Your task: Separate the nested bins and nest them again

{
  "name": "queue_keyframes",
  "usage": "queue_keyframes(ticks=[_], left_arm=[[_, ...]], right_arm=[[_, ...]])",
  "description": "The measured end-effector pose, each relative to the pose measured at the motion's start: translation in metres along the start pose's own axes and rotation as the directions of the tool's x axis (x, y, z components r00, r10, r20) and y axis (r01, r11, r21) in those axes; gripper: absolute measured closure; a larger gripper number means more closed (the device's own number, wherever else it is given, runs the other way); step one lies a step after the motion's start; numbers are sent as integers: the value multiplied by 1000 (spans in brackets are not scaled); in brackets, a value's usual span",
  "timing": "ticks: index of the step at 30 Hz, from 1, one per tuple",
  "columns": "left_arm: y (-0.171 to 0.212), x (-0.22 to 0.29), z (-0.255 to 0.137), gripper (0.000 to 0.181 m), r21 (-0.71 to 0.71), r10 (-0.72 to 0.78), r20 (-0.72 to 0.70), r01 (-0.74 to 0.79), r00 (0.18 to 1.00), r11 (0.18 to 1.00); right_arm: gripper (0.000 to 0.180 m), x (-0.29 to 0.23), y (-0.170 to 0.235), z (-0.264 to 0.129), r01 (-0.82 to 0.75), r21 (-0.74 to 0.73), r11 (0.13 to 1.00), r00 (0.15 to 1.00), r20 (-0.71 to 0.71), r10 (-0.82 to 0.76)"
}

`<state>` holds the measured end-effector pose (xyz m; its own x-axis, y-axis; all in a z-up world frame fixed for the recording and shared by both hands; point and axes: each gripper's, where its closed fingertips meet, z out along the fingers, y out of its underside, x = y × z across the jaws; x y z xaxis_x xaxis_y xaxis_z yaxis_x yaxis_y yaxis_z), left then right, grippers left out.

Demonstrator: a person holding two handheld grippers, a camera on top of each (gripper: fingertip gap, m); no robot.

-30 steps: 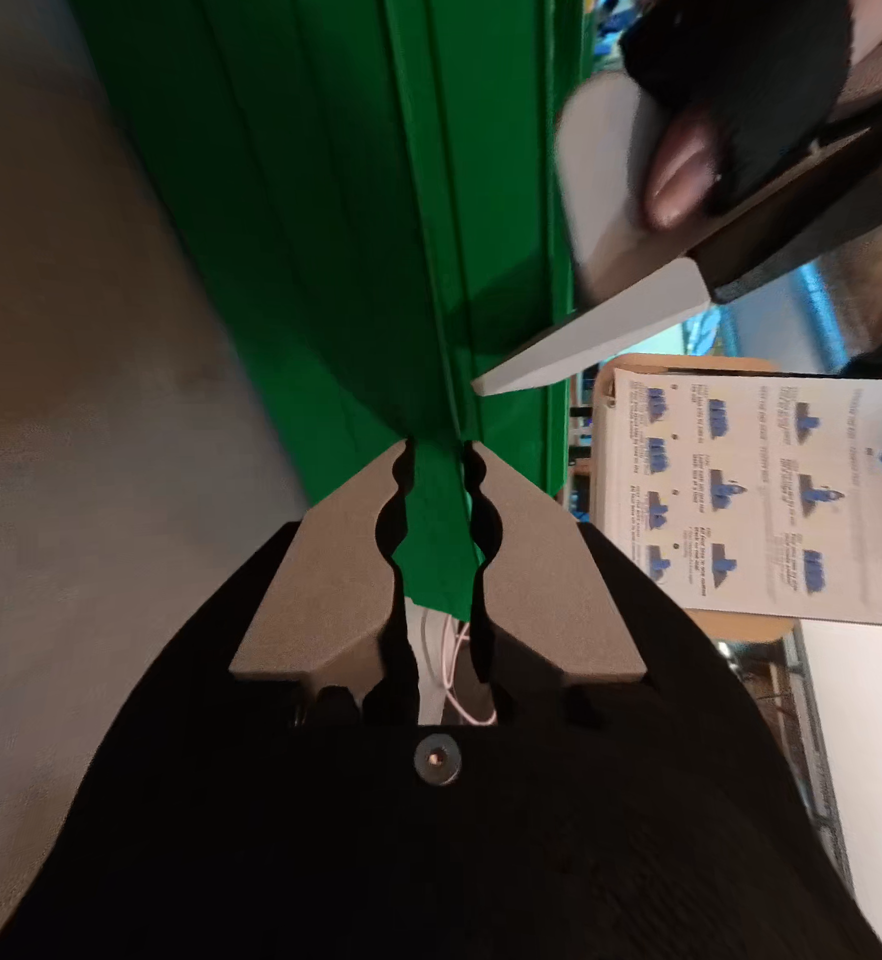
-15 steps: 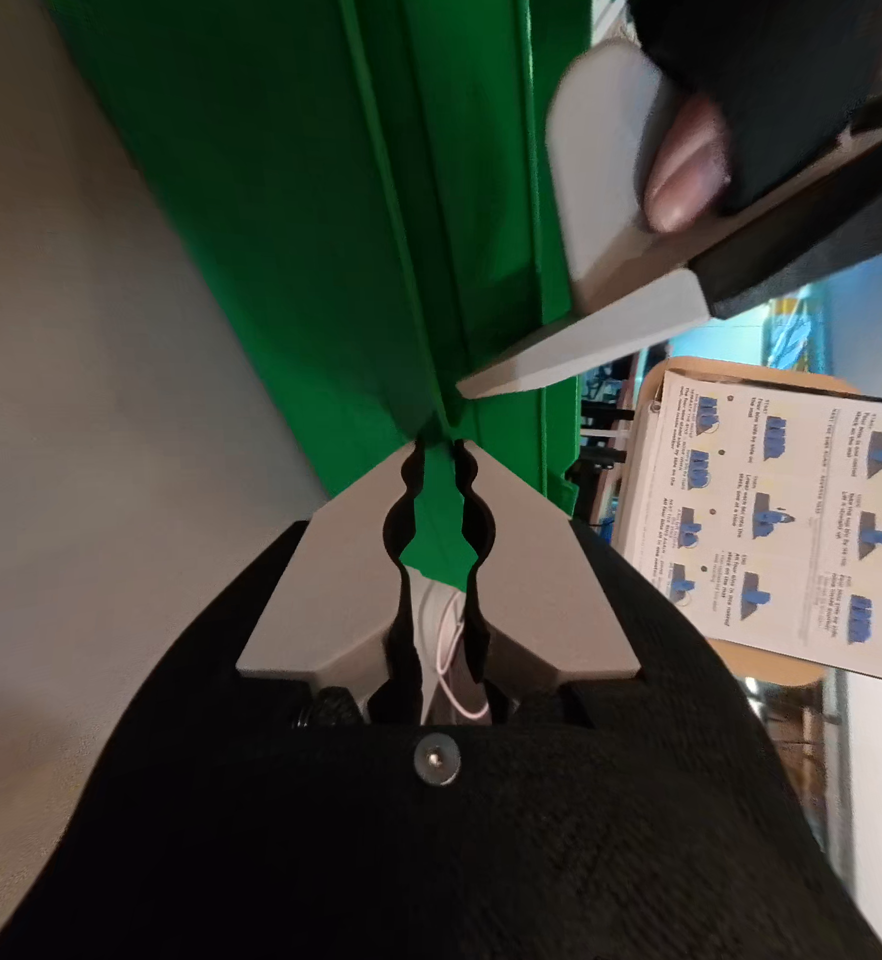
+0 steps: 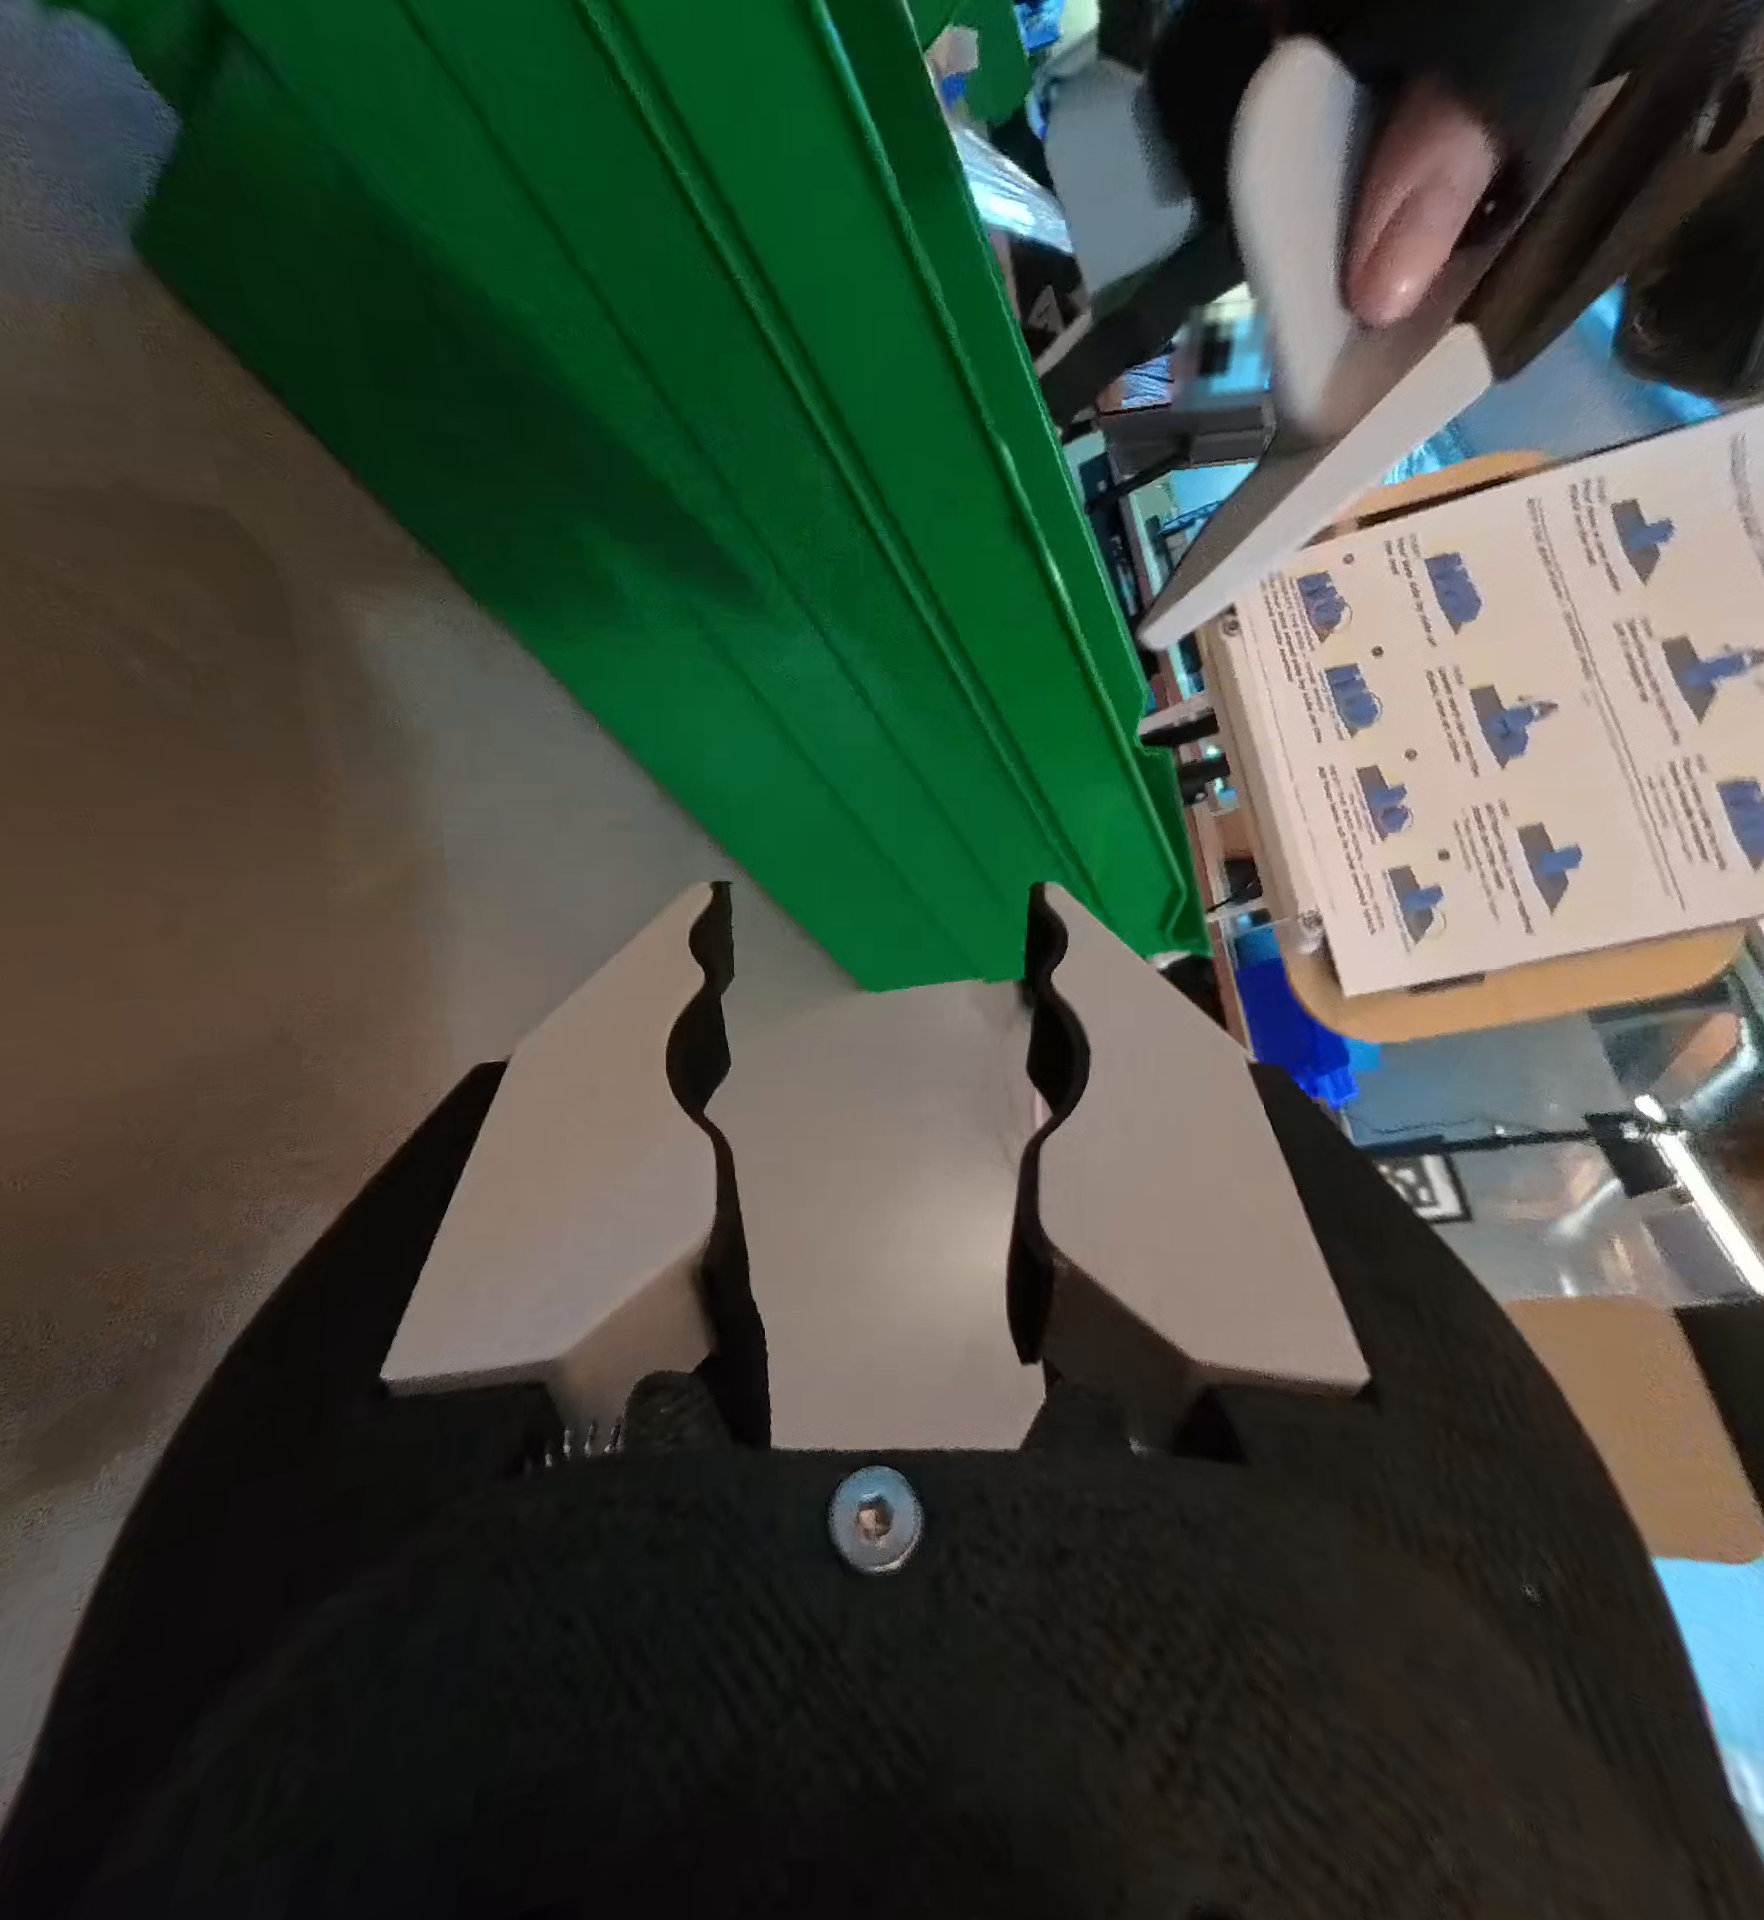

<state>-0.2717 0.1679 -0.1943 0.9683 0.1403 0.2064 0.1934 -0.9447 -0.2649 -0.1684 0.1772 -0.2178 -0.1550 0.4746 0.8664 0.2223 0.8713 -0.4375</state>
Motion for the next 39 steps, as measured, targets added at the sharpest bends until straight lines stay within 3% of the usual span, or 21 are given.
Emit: queue_keyframes(ticks=[6,9,14,16,24,28,33,36,39], left_arm=[[1,-3,4,64,-57,22,54,-19,998,998],[5,2,5,52,-81,-4,42,8,999,997],[16,-13,10,53,-143,10,175,16,985,990],[15,-9,13,53,-137,4,161,19,987,990],[15,-8,8,82,-154,44,149,-21,988,988],[14,-10,1,85,-159,98,175,-71,980,985],[15,-1,-2,86,-127,104,101,-91,989,988],[18,10,-3,86,-117,130,64,-122,989,986],[19,10,-13,86,-106,180,115,-168,977,980]], right_arm=[[126,-29,3,-12,-18,6,1000,999,-34,18],[127,-32,0,-13,24,11,1000,998,-58,-24],[127,-37,-1,-11,-42,34,999,998,-54,44],[127,-42,0,-9,-48,35,998,998,-38,50],[130,-49,-4,-5,29,43,999,998,-50,-27],[125,-36,-13,4,61,56,997,993,-103,-55],[112,0,-33,25,55,100,993,981,-192,-35],[111,7,-40,40,49,104,993,984,-175,-30],[123,5,-42,44,97,116,989,984,-163,-77]])
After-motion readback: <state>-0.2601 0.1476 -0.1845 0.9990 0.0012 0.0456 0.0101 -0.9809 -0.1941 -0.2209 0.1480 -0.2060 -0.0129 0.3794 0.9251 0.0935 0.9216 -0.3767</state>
